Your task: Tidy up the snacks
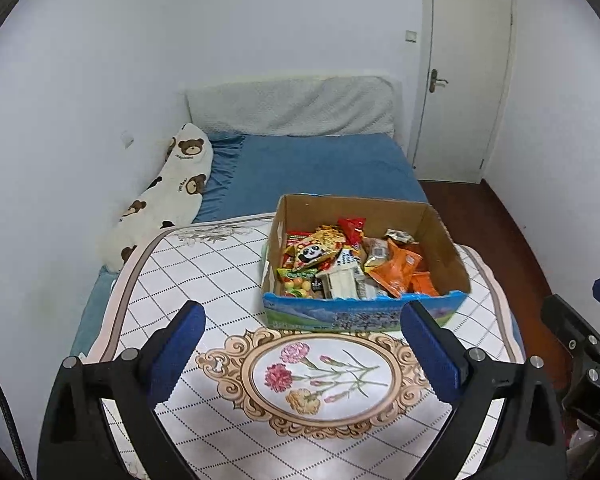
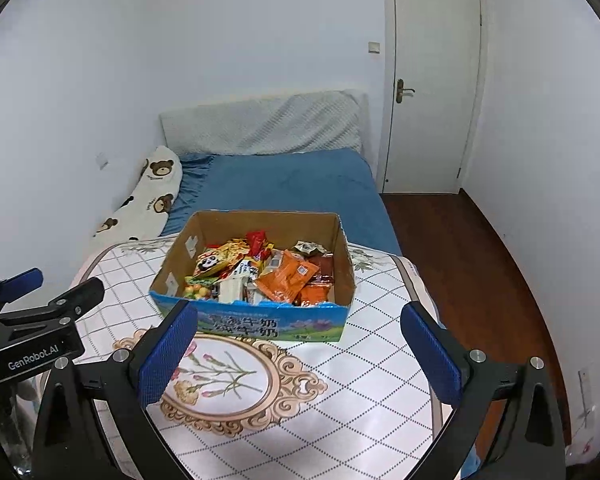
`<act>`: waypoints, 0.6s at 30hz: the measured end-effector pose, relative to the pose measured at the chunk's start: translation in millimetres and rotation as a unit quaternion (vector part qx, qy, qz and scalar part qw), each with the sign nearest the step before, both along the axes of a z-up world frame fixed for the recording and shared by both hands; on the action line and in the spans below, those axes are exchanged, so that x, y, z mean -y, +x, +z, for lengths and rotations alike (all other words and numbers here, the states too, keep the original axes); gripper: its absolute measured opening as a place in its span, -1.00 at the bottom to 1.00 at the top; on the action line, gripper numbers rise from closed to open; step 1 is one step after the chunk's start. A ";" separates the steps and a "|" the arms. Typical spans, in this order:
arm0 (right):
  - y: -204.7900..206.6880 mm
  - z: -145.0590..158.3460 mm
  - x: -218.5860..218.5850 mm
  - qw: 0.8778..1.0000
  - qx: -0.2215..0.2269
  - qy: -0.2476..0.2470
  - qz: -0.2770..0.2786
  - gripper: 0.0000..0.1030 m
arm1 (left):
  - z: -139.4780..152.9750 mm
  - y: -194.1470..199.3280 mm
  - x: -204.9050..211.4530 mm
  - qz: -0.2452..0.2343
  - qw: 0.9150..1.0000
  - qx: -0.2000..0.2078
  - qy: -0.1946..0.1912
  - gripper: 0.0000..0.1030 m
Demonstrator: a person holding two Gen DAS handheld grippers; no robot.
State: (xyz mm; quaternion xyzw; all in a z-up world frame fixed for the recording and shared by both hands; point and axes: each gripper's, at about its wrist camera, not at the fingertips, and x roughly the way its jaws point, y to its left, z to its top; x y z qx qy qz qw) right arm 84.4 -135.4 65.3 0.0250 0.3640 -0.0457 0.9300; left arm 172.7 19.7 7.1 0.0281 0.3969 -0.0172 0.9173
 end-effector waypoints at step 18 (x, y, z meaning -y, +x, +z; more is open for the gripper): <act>69.3 -47.9 8.5 0.998 -0.055 -0.015 -0.017 1.00 | -37.3 53.4 14.5 -0.002 0.999 -0.042 0.014 0.99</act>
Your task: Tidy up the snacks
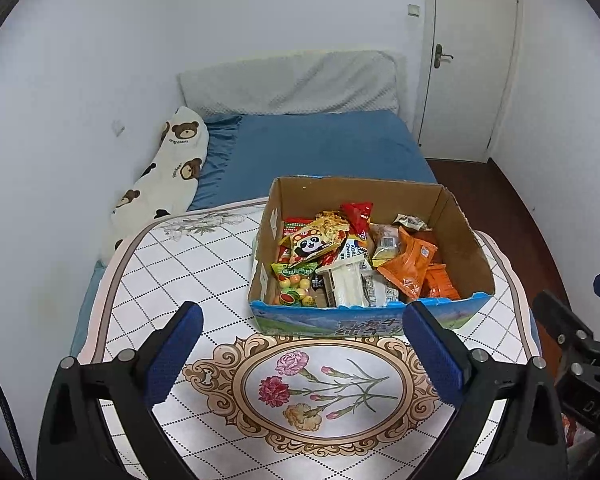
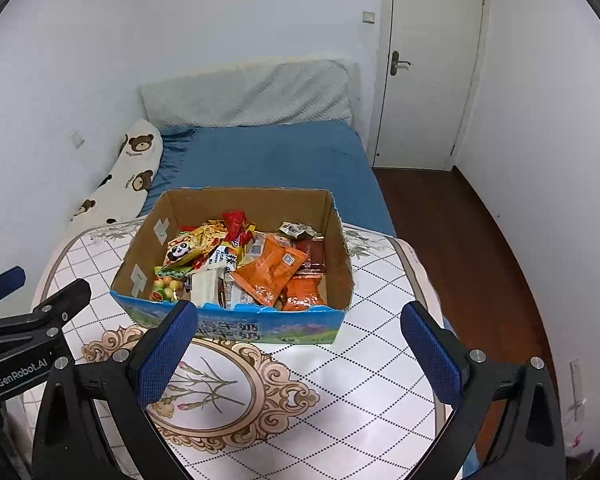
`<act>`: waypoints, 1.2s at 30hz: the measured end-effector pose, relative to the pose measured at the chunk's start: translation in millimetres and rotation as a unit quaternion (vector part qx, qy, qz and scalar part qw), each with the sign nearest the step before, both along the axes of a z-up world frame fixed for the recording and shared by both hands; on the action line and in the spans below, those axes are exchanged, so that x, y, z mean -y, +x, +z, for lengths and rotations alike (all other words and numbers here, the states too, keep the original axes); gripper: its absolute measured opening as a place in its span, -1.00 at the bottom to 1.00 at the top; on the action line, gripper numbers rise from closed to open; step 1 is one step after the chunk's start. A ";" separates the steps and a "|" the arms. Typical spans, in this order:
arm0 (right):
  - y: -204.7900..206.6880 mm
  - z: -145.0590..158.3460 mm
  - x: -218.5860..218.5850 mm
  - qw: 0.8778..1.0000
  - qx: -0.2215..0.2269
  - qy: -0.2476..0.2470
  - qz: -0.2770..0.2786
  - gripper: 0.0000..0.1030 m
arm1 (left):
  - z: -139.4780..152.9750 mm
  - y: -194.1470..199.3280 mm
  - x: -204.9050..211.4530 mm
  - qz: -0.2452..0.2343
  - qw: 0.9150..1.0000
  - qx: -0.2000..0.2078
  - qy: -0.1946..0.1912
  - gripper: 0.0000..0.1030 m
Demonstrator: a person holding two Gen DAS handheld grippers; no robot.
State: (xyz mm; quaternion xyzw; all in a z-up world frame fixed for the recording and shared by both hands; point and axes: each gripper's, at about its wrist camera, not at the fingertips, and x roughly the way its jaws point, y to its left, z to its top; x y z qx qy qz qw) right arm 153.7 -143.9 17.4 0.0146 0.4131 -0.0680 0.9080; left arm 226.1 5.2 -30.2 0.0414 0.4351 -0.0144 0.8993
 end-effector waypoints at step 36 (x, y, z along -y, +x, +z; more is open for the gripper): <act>-1.5 13.7 5.5 1.000 0.027 0.003 -0.011 1.00 | 17.9 1.1 0.3 0.009 1.000 0.020 0.000 0.99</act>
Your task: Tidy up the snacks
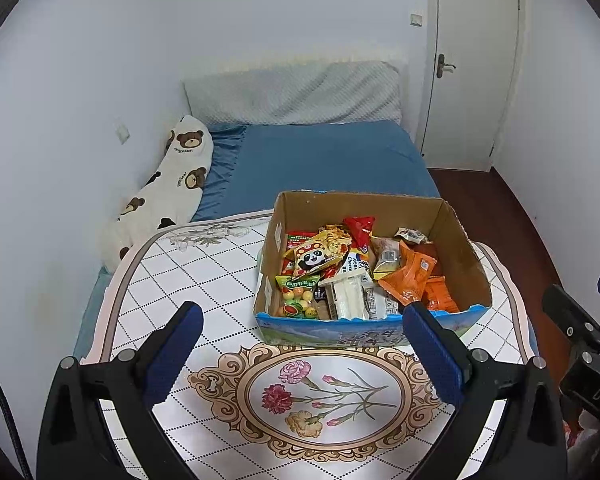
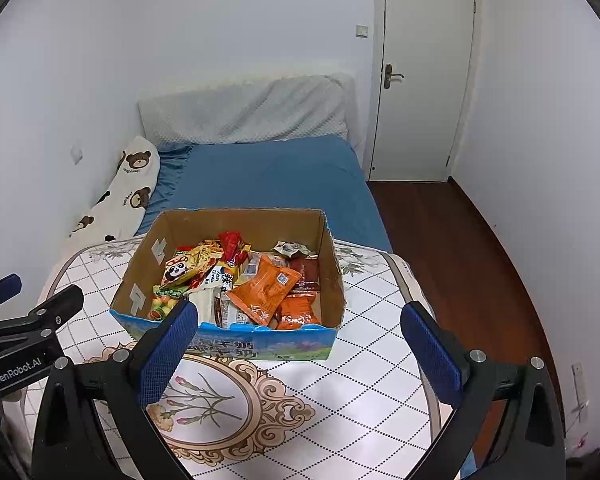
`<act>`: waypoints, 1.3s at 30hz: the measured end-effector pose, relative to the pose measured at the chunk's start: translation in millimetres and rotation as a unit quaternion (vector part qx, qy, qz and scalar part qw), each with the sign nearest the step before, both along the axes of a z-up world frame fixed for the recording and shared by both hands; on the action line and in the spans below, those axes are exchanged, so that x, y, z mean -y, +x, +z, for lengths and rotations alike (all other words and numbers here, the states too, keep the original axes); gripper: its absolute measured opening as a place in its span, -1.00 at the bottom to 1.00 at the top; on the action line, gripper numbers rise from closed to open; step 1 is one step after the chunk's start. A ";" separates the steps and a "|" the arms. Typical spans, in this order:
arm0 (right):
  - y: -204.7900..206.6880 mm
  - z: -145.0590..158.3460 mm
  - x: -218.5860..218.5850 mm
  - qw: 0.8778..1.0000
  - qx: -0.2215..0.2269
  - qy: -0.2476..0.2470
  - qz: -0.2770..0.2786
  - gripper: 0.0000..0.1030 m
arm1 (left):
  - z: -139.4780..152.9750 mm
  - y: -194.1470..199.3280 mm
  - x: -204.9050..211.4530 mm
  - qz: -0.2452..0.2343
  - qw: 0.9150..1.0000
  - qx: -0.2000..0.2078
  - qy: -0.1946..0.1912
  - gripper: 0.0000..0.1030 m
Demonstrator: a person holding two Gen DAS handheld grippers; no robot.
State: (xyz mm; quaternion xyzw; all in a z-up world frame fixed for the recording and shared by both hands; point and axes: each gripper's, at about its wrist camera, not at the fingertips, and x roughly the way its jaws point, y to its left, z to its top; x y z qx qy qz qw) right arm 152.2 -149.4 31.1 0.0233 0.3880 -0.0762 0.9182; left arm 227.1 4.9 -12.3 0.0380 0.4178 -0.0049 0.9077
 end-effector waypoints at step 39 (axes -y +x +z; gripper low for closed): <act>-13.8 0.7 2.5 1.000 -0.002 0.009 -0.013 1.00 | 8.3 -8.1 2.7 -0.008 1.000 0.007 -0.001 0.99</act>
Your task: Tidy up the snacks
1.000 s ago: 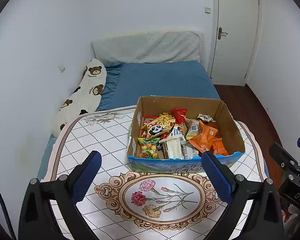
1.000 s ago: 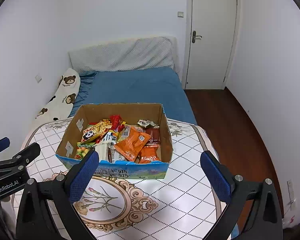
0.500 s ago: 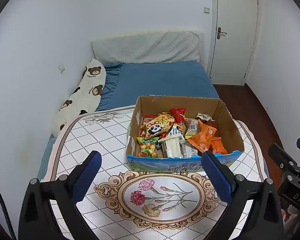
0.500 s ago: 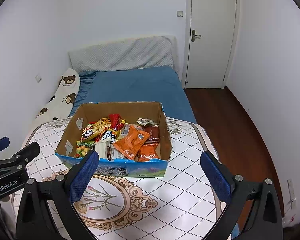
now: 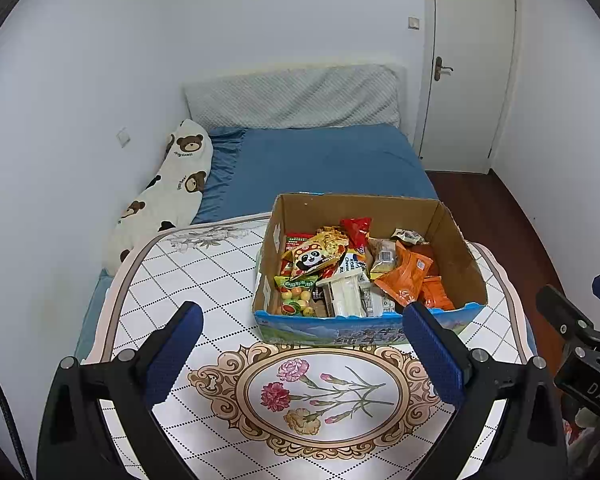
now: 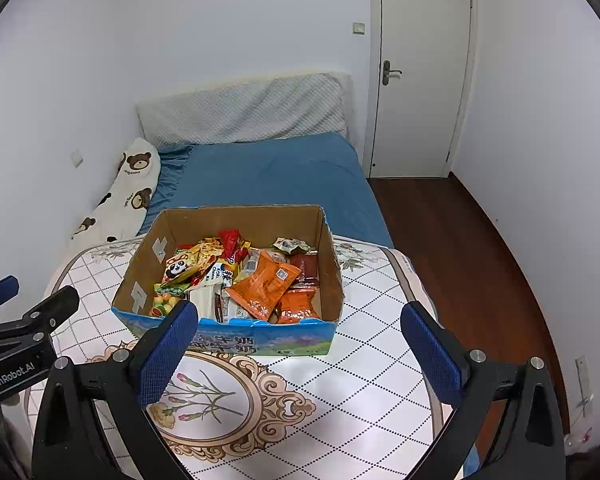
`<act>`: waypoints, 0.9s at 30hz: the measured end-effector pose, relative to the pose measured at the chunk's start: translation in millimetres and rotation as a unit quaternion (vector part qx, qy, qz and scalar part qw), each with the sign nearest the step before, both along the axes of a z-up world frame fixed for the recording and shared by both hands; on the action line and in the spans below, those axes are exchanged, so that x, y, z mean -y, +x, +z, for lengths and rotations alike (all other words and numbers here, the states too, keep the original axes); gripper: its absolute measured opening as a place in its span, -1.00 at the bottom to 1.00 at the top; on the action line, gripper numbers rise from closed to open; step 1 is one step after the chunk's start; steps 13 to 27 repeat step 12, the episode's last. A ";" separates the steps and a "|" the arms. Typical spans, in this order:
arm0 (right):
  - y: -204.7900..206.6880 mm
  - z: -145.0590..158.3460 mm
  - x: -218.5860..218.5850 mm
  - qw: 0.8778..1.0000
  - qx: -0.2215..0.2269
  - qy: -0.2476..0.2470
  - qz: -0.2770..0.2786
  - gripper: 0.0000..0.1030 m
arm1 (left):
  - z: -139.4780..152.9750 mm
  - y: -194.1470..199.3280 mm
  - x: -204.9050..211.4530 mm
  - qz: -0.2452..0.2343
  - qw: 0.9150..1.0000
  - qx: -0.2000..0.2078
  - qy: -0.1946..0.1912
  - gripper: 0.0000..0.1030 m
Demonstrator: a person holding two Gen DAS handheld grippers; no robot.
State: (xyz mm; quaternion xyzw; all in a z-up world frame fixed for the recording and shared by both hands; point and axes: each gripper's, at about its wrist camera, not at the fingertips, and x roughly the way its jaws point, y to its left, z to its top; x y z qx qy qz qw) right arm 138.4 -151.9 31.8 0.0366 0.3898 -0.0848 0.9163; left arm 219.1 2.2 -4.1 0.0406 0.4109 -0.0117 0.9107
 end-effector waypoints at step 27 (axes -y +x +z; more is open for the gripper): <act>-0.5 1.3 -0.6 1.000 0.001 -0.001 -0.001 1.00 | 1.1 -1.5 1.0 -0.002 1.000 0.006 0.005 0.99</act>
